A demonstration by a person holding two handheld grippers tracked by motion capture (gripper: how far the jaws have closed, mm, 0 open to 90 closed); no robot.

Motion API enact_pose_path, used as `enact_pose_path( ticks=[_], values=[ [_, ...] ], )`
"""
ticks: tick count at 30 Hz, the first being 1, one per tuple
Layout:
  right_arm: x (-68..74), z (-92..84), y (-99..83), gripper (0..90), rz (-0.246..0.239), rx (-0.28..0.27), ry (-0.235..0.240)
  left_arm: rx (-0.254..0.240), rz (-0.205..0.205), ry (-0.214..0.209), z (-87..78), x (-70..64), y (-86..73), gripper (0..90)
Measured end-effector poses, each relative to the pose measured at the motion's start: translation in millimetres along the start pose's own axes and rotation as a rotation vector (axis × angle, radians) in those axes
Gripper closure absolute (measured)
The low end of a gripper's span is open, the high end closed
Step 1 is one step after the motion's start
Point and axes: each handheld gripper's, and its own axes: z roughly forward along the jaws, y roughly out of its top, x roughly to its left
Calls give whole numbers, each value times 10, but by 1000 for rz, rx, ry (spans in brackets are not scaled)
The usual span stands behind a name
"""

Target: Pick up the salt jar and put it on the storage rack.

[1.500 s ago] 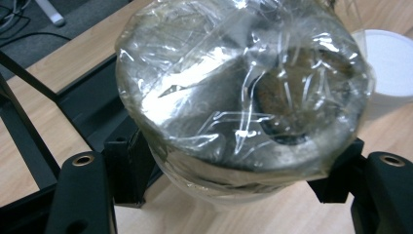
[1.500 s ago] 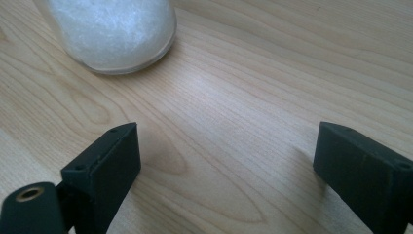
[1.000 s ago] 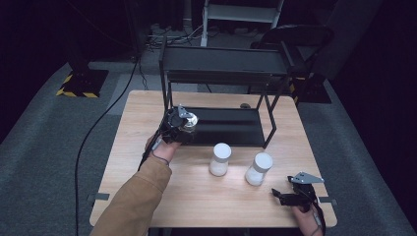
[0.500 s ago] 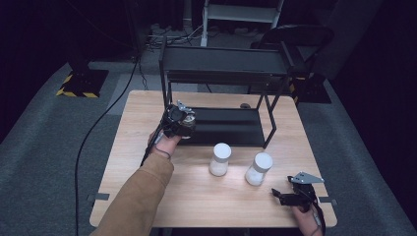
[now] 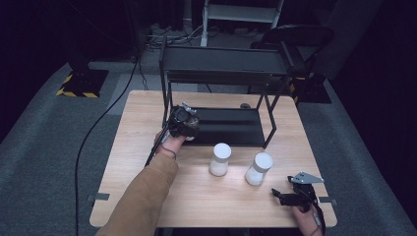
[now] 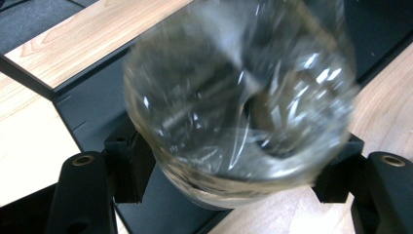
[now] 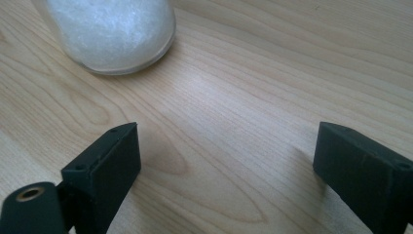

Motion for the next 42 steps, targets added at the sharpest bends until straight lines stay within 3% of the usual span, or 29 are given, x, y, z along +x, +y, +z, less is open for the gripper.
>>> enact_pose_path(
  ticks=[2,3,4,16,20,24,28,33,42],
  values=[
    [1,0,0,98,0,0,0,-24,-11,11,-2,7,-27,304],
    [0,0,0,98,0,0,0,-47,-39,-9,-10,60,-56,321],
    [2,1,1,98,0,0,0,-39,-49,-16,-5,87,-39,330],
    [-1,1,2,98,-4,0,4,-31,-47,-1,15,46,-19,321],
    [-1,1,2,98,-5,0,5,-24,-40,9,-2,6,-7,176],
    [-3,1,2,98,-7,0,7,-62,-39,18,-113,-52,-52,118],
    [-3,0,0,98,-13,0,12,-82,19,56,-271,-192,-73,108],
    [-10,1,2,97,-15,0,17,-120,34,80,-498,-299,-185,97],
    [-18,3,7,93,-17,2,21,-136,30,59,-906,-366,-400,91]
  ],
)
